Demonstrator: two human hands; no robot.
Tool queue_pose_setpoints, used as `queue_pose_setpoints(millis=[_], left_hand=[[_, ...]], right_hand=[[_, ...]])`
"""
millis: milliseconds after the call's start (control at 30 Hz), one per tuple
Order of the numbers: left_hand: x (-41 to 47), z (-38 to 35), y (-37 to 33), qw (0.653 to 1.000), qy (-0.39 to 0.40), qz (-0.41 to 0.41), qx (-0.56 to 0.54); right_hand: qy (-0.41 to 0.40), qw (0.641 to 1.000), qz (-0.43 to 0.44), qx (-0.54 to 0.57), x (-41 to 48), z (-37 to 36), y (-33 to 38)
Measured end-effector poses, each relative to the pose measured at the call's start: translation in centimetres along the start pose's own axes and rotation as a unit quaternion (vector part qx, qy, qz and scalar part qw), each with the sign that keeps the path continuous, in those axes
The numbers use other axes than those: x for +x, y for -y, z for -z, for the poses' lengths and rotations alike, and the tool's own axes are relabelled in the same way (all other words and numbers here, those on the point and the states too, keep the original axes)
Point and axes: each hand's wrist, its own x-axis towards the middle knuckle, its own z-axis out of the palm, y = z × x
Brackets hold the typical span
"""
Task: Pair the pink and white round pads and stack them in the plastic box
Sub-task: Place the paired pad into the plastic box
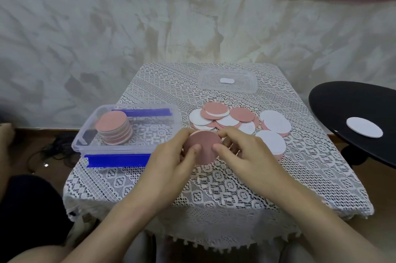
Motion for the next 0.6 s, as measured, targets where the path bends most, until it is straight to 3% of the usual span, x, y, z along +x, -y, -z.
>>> queue_pose_setpoints(millis=[333, 600], left_hand=[[-0.9, 5.7, 2.8, 0.996, -0.049, 0.059, -0.033], [-1.8, 11.0, 5.3, 0.990, -0.102, 0.098, 0.002]], right_hand=[[0.054, 0.995, 0.006, 0.082, 3.8, -3.7, 4.3], [0.076, 0.994, -0.002, 0.075, 7.4, -7.5, 7.6]])
